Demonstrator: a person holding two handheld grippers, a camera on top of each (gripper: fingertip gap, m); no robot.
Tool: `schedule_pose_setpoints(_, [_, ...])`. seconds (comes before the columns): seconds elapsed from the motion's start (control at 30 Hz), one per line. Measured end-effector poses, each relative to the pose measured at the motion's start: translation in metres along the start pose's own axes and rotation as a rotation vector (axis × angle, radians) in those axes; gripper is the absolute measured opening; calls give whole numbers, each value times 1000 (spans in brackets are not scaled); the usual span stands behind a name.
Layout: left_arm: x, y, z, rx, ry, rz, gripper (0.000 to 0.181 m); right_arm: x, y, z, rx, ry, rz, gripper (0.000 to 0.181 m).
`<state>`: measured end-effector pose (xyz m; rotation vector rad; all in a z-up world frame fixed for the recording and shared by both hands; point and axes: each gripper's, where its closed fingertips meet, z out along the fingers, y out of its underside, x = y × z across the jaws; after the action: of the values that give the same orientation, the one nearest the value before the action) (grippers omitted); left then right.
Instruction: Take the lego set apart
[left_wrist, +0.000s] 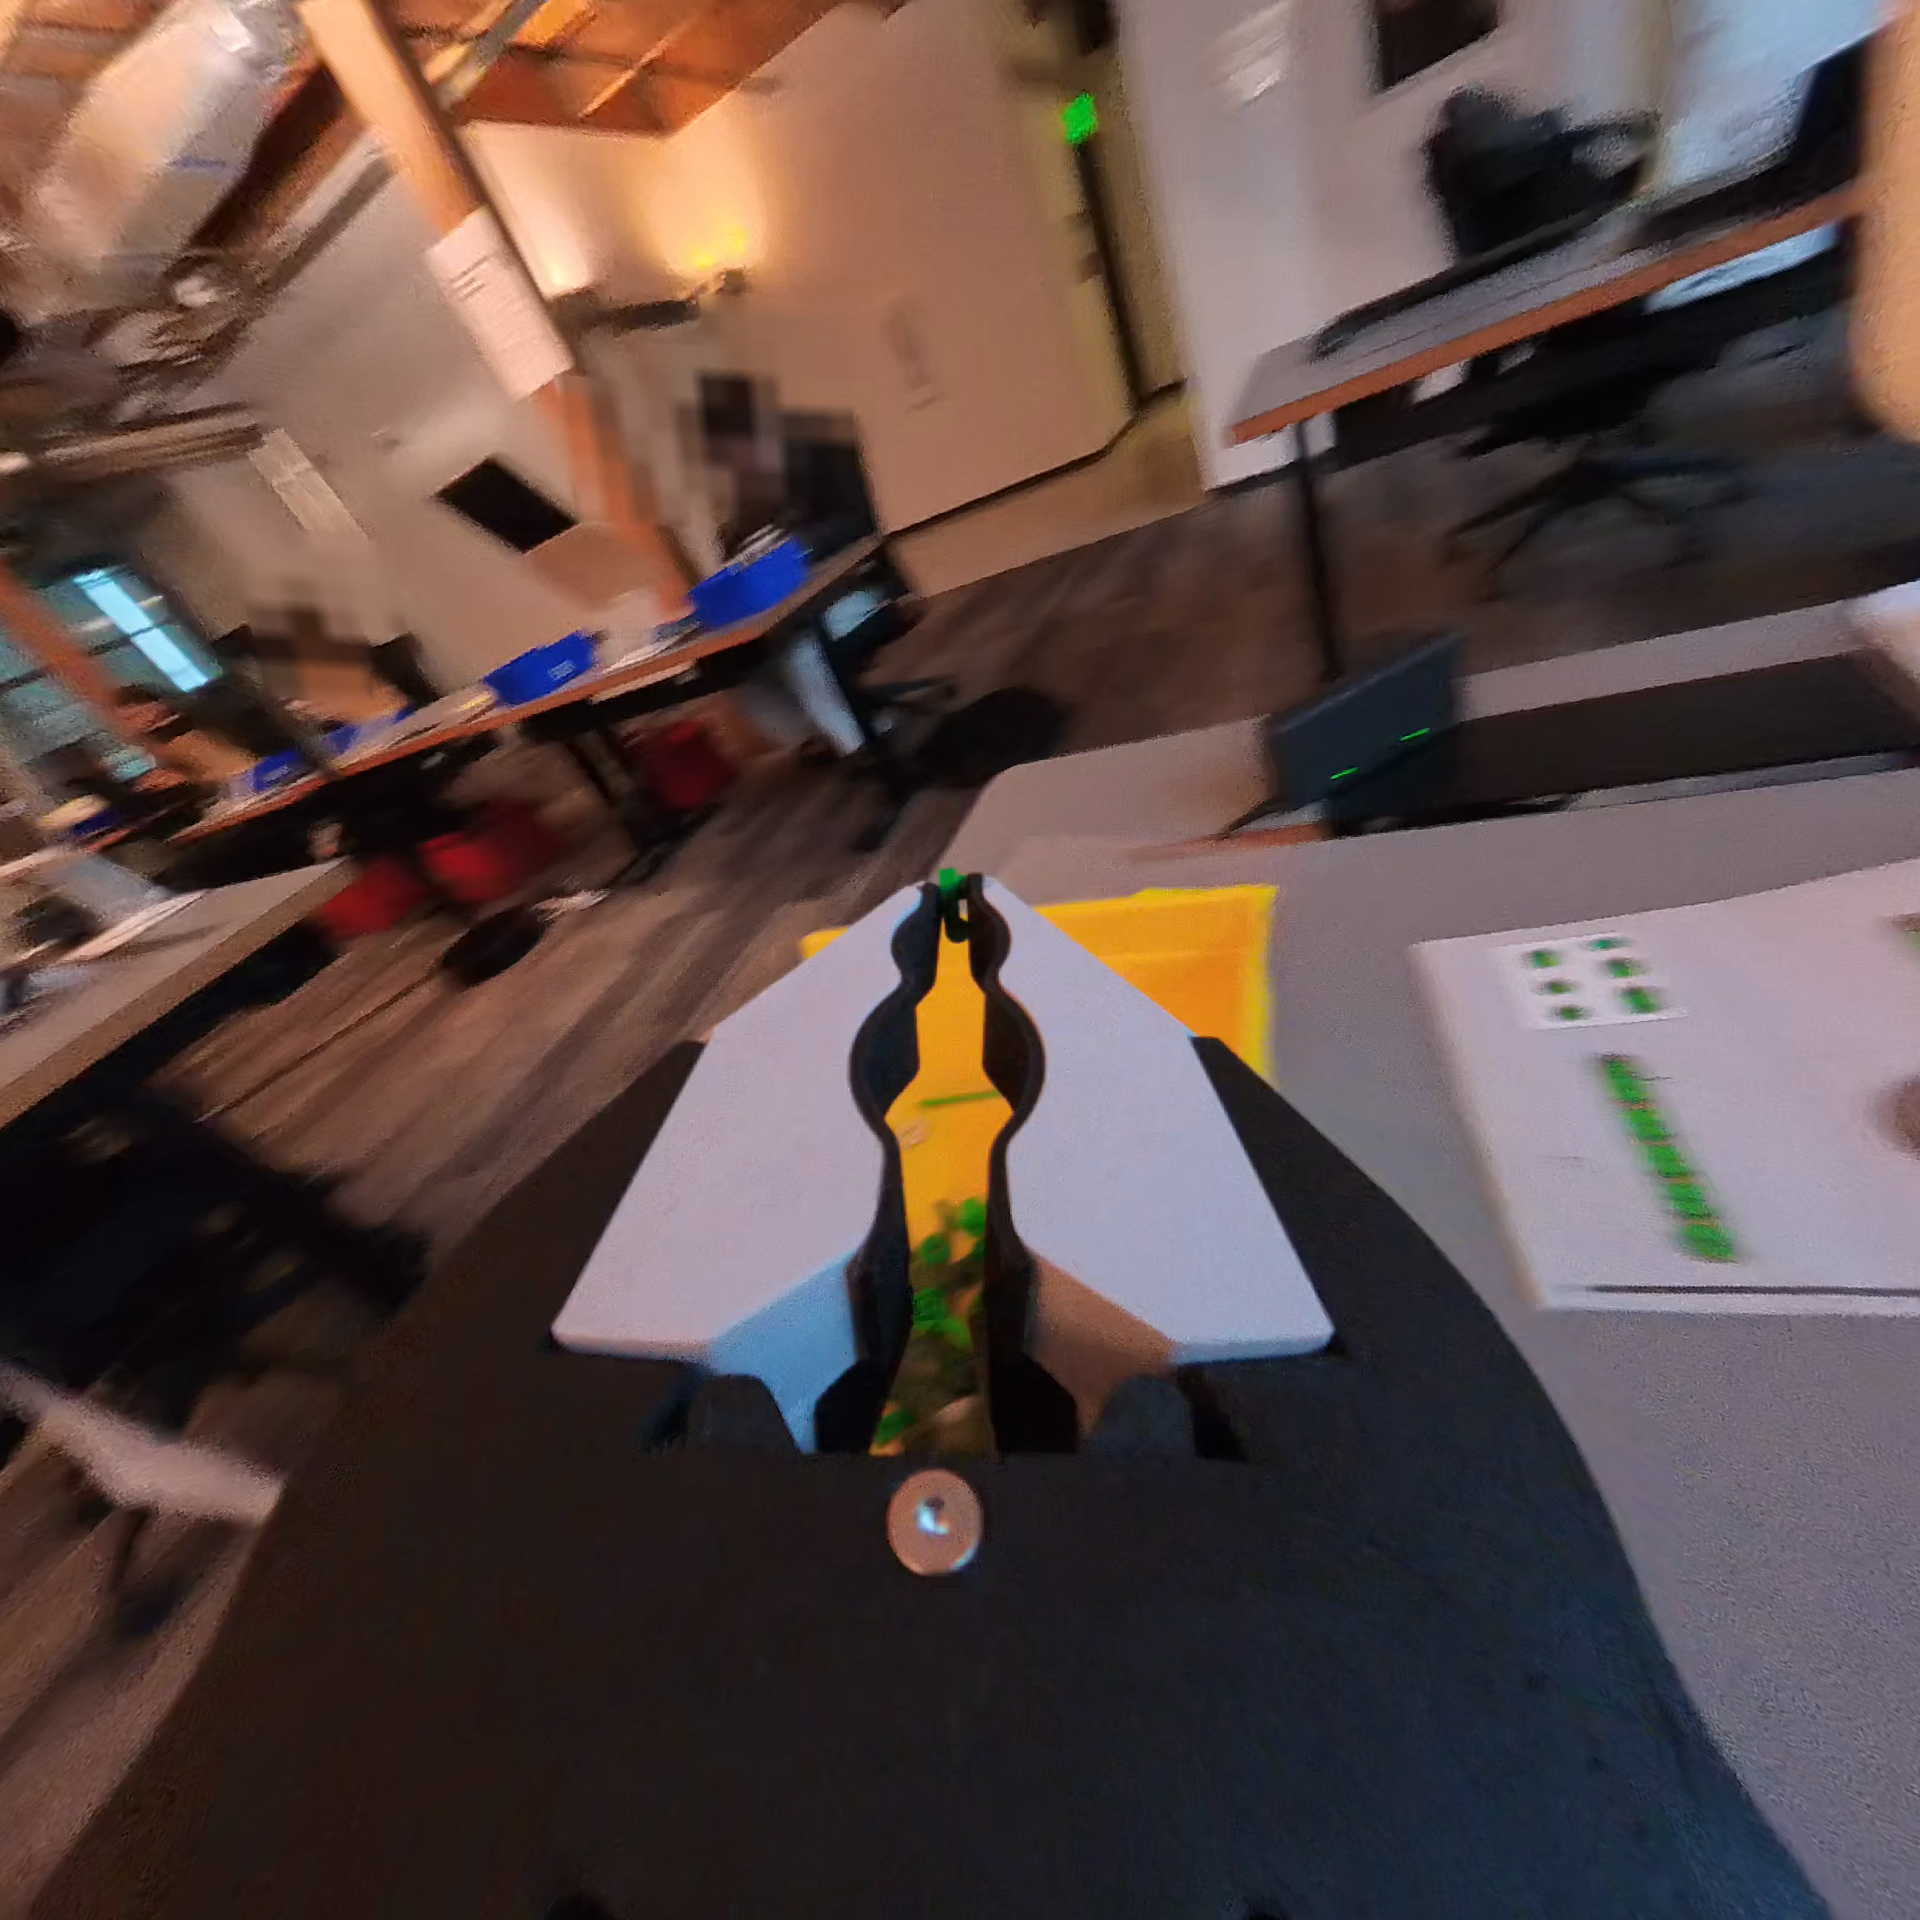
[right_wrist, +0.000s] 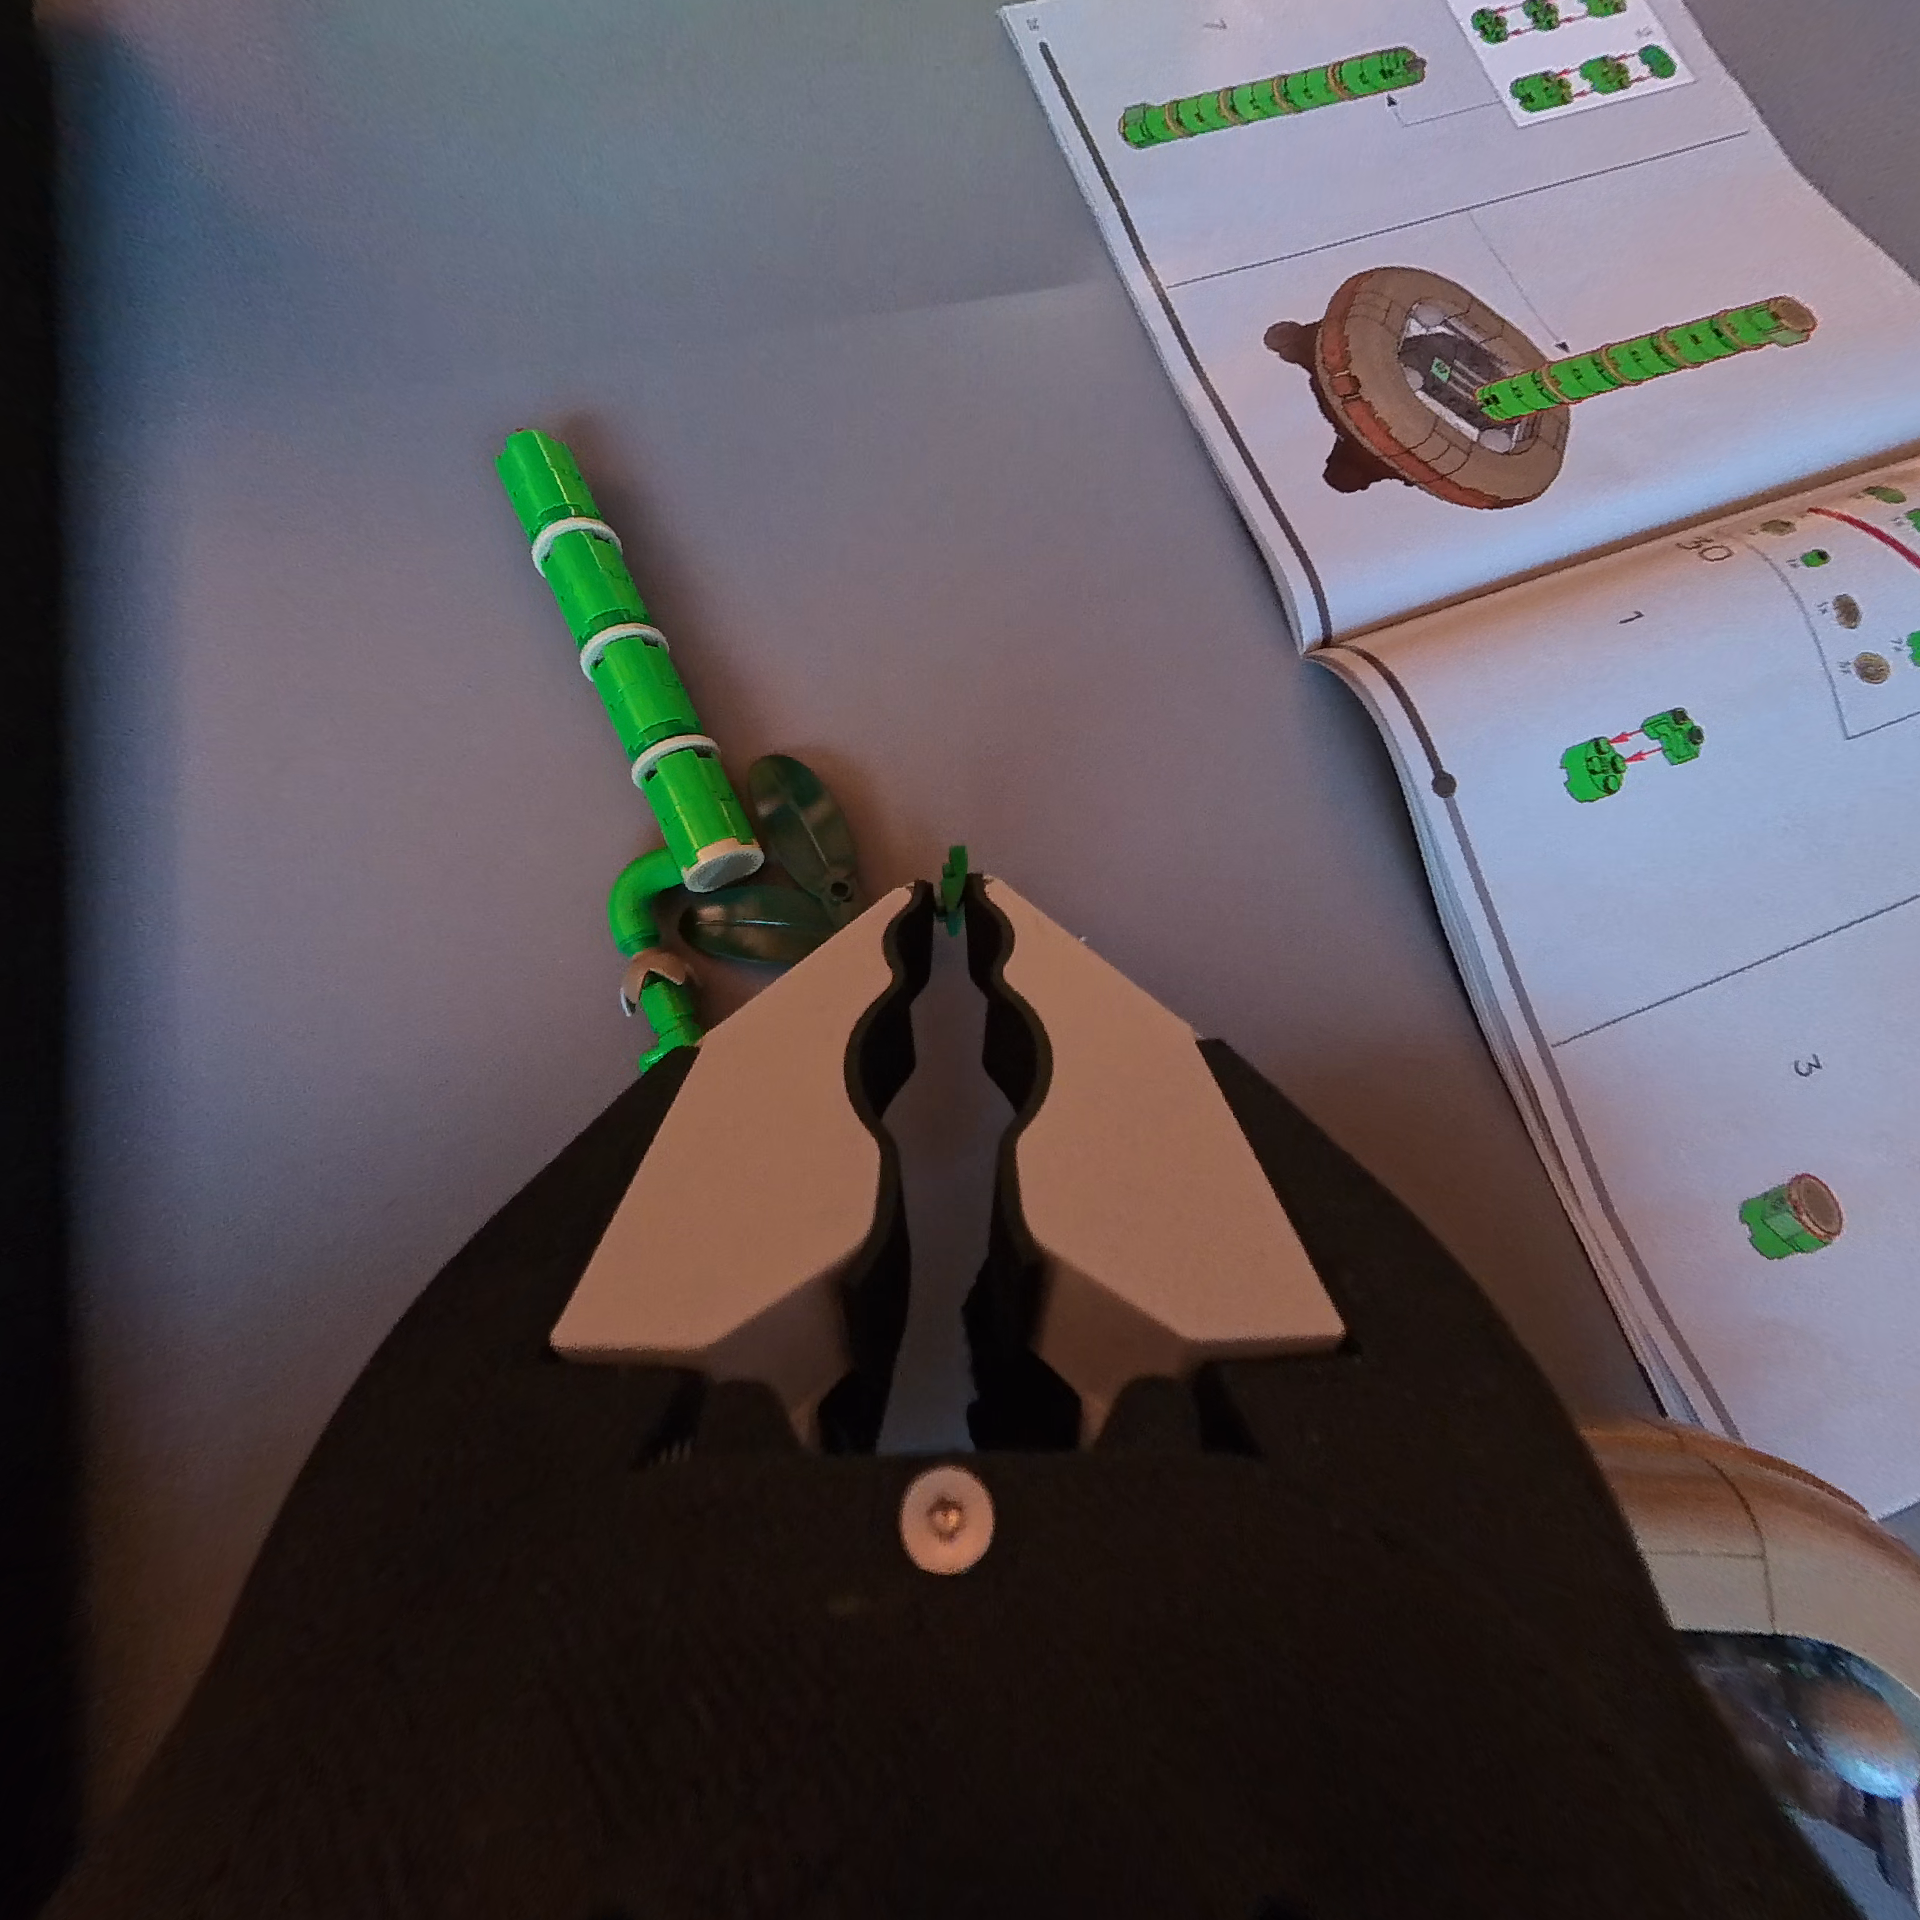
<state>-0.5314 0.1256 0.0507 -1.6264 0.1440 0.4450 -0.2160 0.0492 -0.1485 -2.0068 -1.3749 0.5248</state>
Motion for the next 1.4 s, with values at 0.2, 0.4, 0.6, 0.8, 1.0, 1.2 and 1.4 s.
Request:
schedule_pose_setpoints(0.2, [-27, 57, 19, -231, 32, -147, 21, 0, 0, 1, -3, -1, -2, 5])
schedule_pose_setpoints(0.4, [-33, 34, 12, -71, 111, -377, 41, 2, -3, -1, 15, 10, -4, 5])
schedule_pose_setpoints(0.6, [138, -39, -56, 121, 1043, -488, 18, -15, -59, -33, 376, -203, 157, 4])
schedule_pose_setpoints(0.8, [250, -29, -141, -49, 1668, -475, 14, -23, -87, -74, 644, -486, 342, 5])
schedule_pose_setpoints(1.0, [275, -15, -155, 85, 1598, -163, 16, -25, -93, -85, 701, -537, 364, 5])
schedule_pose_setpoints(1.2, [281, -9, -157, 193, 1513, 15, 16, -31, -93, -83, 684, -548, 333, 5])
schedule_pose_setpoints(1.4, [283, -9, -163, 220, 1524, 37, 15, -37, -92, -80, 671, -507, 243, 5])
